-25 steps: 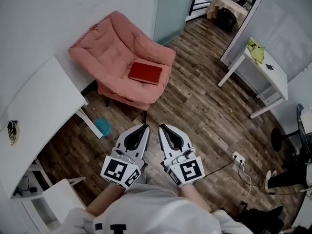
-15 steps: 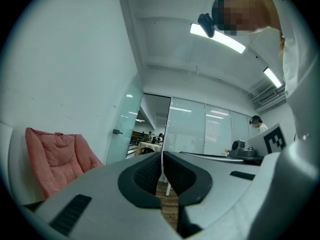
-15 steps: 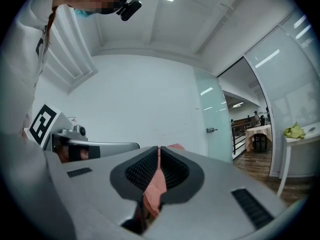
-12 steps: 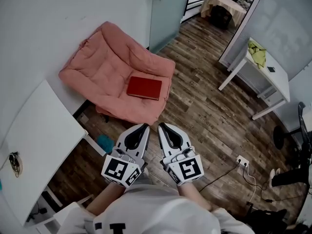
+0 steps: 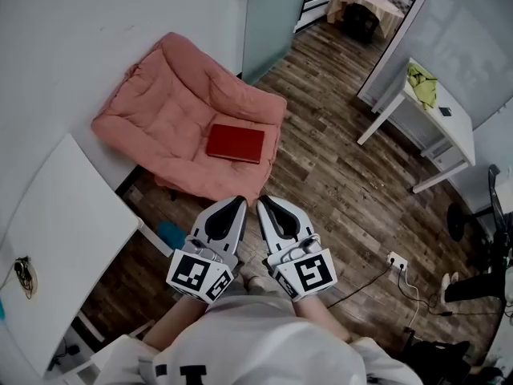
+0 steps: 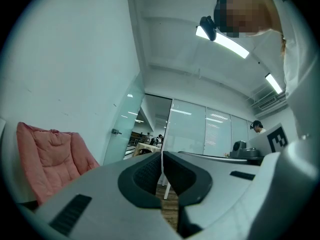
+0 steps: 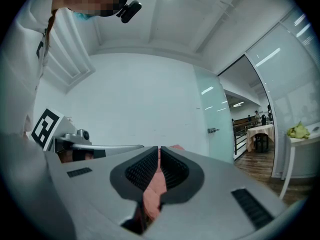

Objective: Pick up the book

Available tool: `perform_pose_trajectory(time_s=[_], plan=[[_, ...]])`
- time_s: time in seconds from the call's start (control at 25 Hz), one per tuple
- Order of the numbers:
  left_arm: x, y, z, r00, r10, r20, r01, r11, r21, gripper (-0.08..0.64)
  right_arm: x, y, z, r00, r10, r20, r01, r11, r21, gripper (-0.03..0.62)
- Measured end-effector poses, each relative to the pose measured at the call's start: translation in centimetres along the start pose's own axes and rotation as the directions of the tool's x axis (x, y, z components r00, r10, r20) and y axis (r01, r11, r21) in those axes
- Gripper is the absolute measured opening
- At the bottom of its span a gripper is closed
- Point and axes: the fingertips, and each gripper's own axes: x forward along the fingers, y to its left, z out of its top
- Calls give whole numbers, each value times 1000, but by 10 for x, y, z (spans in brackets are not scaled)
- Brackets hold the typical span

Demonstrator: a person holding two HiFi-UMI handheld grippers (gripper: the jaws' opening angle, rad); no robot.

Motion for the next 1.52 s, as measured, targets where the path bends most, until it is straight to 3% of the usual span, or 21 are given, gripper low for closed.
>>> perform_pose_trajectory(time_s=[0.44,0.72,1.16,1.52], plan=[[12,16,-11,999,-25,-44,25,1000,3,2,12,-6,-15,999,-39,-16,39,999,25,35],[43,33,-18,999,-19,-49,20,1000,14,2,34,-34,-21,999,-37,-4,37,999,17,35],[148,93,-23,998,47,-40,-46,999,26,2,117,-126,-30,1000,13,-2,-13,1000,8,35],[252,124,-1,997,80,-4,-79,996,40,2,180,-211,-10,998,64,8,-64,998,-12,35]])
